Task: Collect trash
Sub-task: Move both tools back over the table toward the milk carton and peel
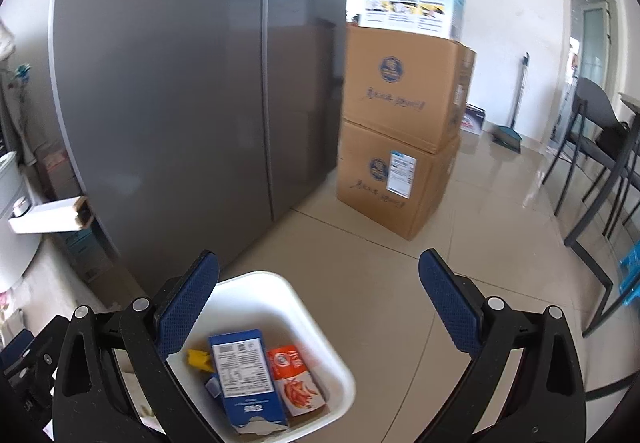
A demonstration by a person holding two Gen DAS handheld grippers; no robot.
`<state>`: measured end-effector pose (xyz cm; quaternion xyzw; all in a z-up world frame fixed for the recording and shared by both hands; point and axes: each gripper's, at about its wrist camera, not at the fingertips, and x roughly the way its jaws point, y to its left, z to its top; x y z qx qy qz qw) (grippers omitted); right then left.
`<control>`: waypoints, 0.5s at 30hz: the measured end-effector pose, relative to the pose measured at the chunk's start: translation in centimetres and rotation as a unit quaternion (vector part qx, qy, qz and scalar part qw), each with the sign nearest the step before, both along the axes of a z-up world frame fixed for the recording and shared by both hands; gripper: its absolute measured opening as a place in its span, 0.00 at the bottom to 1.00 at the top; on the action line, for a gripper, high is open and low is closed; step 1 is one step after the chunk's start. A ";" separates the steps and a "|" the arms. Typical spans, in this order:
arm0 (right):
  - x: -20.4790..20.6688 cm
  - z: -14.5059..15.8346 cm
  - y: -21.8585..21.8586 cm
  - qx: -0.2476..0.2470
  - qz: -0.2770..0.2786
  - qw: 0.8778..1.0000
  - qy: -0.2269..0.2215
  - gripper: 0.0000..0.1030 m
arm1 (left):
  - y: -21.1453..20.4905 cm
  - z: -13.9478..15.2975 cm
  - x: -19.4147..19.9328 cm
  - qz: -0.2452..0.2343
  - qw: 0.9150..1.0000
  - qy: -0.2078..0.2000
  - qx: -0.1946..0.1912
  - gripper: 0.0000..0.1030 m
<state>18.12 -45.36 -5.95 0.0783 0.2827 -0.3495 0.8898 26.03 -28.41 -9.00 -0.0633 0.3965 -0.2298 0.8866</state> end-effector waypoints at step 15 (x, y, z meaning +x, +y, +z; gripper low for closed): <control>4.3 -1.0 9.7 -0.043 0.104 0.993 0.036 0.93 | 10.0 -1.1 1.8 0.070 0.997 0.016 0.019 0.91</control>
